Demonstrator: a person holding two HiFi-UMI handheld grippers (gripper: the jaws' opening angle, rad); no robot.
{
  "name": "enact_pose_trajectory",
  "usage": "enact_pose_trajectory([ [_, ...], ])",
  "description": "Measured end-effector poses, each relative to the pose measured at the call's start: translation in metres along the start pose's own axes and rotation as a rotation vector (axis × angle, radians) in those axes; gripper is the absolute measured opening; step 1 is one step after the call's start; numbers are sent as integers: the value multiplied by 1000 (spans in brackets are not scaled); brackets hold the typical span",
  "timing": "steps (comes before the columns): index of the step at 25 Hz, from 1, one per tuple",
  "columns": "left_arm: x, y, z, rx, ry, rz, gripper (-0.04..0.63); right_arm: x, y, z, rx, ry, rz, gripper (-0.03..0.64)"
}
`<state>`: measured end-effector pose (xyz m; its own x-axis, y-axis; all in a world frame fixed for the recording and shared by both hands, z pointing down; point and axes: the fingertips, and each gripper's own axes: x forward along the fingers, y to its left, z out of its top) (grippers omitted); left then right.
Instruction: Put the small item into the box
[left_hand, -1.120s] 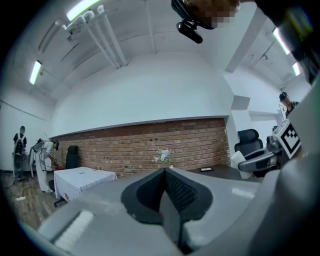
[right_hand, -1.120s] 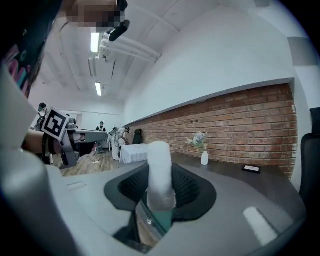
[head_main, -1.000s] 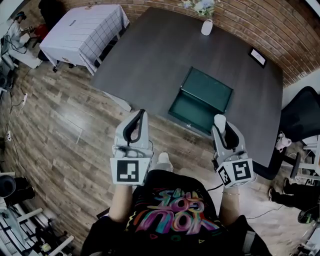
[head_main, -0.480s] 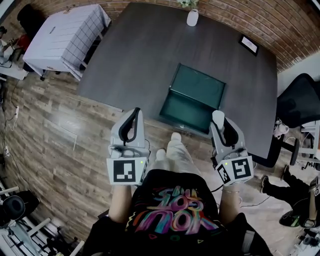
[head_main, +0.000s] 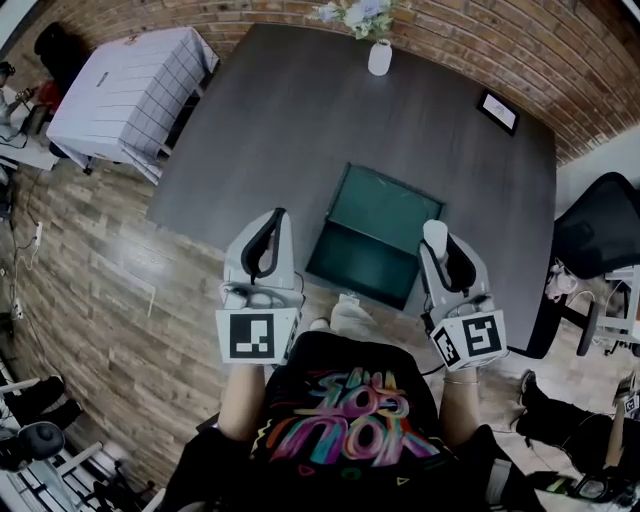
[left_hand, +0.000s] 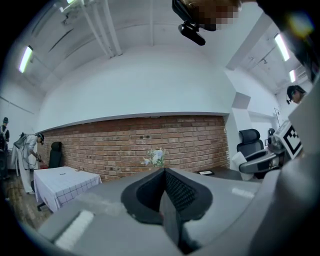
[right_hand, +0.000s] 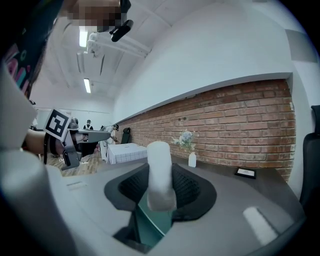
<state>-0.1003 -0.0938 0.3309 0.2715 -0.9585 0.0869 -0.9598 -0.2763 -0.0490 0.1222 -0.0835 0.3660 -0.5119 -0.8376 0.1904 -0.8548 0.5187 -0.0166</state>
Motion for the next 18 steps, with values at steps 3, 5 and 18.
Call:
enact_pose_trajectory([
  [3, 20, 1, 8, 4, -11, 13, 2, 16, -14, 9, -7, -13, 17, 141],
  [5, 29, 0, 11, 3, -11, 23, 2, 25, -21, 14, -14, -19, 33, 141],
  [18, 57, 8, 15, 16, 2, 19, 2, 53, -30, 21, -7, -17, 61, 141],
])
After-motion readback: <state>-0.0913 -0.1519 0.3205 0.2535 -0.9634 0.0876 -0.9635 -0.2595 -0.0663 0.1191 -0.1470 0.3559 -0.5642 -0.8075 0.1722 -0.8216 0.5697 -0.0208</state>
